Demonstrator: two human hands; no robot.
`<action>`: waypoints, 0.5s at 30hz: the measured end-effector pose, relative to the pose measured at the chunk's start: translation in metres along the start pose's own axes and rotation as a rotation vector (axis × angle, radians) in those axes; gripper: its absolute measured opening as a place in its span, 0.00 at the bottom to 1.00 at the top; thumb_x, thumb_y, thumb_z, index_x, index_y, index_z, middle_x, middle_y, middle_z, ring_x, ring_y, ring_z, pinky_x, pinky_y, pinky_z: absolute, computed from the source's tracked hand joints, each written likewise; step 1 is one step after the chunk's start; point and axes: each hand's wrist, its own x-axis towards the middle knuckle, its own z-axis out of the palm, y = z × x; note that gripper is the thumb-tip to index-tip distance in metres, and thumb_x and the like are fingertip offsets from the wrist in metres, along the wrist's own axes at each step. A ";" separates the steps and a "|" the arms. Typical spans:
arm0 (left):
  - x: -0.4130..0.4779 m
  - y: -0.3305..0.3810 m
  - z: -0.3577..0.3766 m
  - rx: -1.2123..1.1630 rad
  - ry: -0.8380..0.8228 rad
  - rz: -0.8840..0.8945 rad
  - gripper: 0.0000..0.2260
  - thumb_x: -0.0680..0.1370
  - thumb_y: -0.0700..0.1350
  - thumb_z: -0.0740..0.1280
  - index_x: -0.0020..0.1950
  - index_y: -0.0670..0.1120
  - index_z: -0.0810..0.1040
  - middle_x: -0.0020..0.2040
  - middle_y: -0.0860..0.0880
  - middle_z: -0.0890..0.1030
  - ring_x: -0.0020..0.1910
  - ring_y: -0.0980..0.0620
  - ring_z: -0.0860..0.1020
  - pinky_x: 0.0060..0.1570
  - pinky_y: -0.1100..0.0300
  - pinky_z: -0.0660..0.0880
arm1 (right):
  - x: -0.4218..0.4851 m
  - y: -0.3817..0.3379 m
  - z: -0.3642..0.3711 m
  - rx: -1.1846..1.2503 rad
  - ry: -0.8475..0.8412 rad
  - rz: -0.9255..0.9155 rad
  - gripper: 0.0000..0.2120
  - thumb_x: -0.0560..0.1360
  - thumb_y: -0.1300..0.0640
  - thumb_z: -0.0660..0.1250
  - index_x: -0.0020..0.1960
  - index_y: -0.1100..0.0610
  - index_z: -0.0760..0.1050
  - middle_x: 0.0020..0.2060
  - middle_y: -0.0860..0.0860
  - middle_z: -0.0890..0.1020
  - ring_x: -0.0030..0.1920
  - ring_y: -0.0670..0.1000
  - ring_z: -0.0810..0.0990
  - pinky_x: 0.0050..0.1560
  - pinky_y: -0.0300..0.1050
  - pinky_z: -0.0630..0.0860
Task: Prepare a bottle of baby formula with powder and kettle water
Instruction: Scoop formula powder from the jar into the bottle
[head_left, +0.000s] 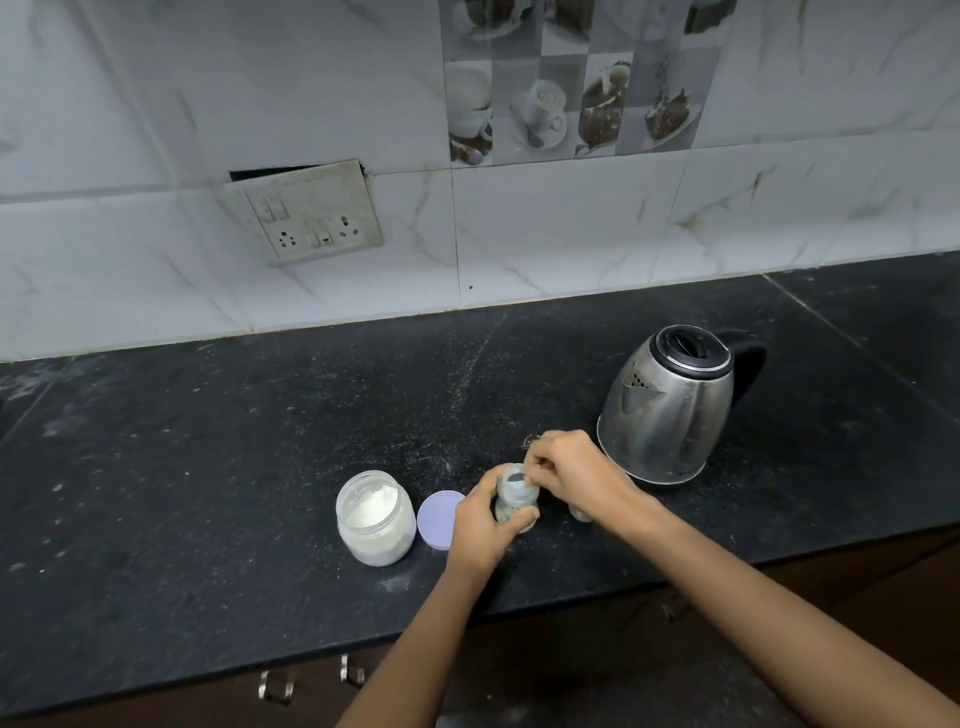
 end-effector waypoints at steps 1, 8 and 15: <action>0.000 0.000 0.000 0.002 0.001 -0.002 0.22 0.68 0.46 0.73 0.61 0.54 0.75 0.55 0.58 0.80 0.56 0.58 0.78 0.56 0.59 0.75 | 0.000 0.000 -0.001 0.013 0.011 0.008 0.04 0.74 0.62 0.67 0.43 0.57 0.80 0.41 0.48 0.78 0.41 0.47 0.78 0.45 0.43 0.76; 0.000 0.001 0.000 -0.006 0.003 -0.001 0.21 0.69 0.43 0.74 0.60 0.55 0.75 0.54 0.59 0.81 0.55 0.60 0.78 0.55 0.65 0.73 | 0.003 -0.002 0.000 0.009 -0.006 0.042 0.06 0.73 0.64 0.66 0.40 0.57 0.79 0.42 0.48 0.79 0.41 0.50 0.79 0.46 0.48 0.78; -0.001 0.003 0.000 -0.010 -0.007 -0.003 0.21 0.69 0.45 0.74 0.59 0.57 0.75 0.54 0.60 0.81 0.55 0.60 0.78 0.53 0.67 0.73 | 0.002 0.000 0.001 0.007 -0.038 0.052 0.05 0.74 0.62 0.67 0.41 0.57 0.80 0.43 0.47 0.78 0.43 0.48 0.79 0.48 0.47 0.77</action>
